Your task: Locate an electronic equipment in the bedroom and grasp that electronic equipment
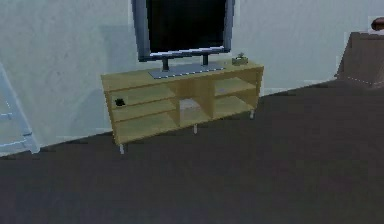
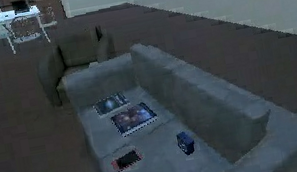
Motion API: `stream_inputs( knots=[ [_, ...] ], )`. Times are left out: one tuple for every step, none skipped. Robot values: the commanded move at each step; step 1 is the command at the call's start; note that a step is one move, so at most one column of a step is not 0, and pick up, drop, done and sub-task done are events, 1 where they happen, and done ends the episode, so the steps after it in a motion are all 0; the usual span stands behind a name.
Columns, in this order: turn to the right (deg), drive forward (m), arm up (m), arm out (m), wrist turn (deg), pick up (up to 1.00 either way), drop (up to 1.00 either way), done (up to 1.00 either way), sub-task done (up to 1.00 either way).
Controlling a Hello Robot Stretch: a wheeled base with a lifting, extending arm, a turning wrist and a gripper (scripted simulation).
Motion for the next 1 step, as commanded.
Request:
stream_inputs(
  knots=[
    [21.0,0.0,0.0,0.0,0.0,0.0,0.0,0.0,0.0]
  ],
)
